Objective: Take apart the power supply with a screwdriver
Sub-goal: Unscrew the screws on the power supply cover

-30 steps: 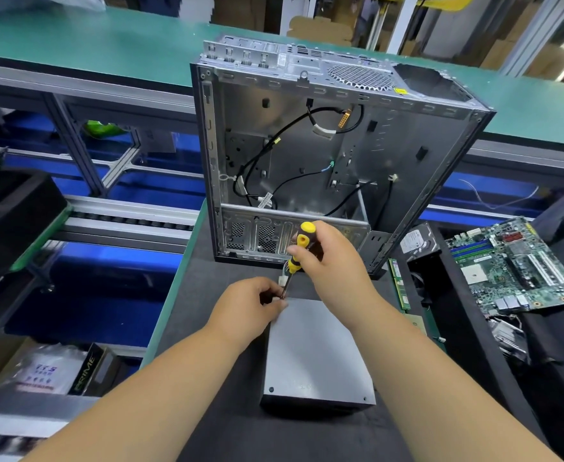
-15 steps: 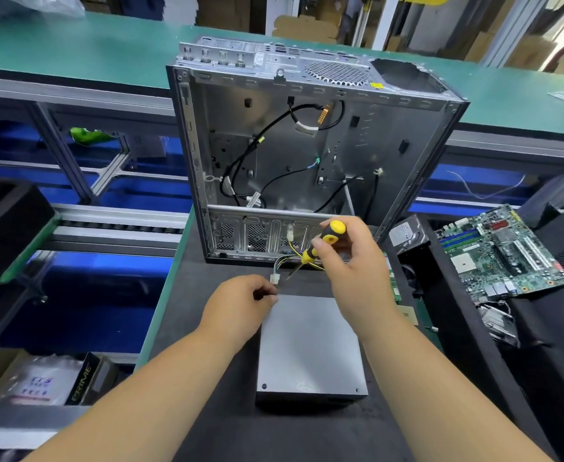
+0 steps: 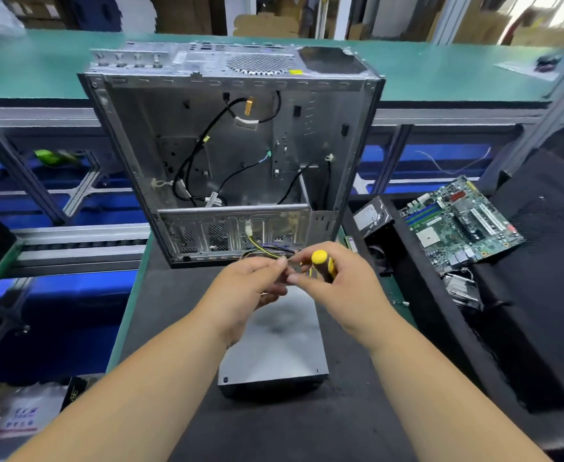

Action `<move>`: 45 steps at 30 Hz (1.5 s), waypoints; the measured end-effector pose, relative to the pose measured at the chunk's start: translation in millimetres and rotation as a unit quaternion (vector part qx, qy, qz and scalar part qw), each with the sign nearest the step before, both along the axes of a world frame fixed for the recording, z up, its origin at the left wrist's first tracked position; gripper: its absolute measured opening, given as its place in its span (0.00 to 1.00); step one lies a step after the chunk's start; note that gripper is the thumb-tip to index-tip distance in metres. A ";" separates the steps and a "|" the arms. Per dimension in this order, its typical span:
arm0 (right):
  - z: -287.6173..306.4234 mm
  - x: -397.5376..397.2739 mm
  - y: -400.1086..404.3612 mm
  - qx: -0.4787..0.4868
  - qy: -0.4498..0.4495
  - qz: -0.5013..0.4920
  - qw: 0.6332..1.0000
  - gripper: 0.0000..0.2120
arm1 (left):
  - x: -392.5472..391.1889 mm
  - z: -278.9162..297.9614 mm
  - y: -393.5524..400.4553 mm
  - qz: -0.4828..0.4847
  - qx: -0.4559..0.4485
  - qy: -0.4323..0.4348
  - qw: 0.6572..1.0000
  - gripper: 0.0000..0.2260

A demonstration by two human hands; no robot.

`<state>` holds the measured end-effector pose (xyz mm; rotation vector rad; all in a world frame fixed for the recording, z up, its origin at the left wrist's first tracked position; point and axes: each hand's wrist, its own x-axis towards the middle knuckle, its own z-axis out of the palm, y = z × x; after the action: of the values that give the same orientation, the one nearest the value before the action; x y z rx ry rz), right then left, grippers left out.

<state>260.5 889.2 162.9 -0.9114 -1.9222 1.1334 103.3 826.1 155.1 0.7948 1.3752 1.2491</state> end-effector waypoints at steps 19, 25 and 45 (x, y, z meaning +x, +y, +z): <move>-44.7 162.8 72.9 -0.043 -0.248 -0.179 0.951 0.04 | 119.7 -9.3 33.5 -0.017 -0.019 0.172 0.985 0.08; -55.1 180.4 87.3 -0.095 -0.194 -0.159 0.963 0.09 | 128.9 -19.5 27.9 0.042 0.005 0.224 0.974 0.08; -9.8 74.0 14.5 -0.099 0.106 0.076 0.987 0.07 | 58.2 -43.3 -73.4 0.239 0.003 0.291 0.927 0.10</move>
<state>334.5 903.7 153.1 -0.7226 -1.7500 1.4703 161.5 752.7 111.8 0.9086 2.1438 1.4463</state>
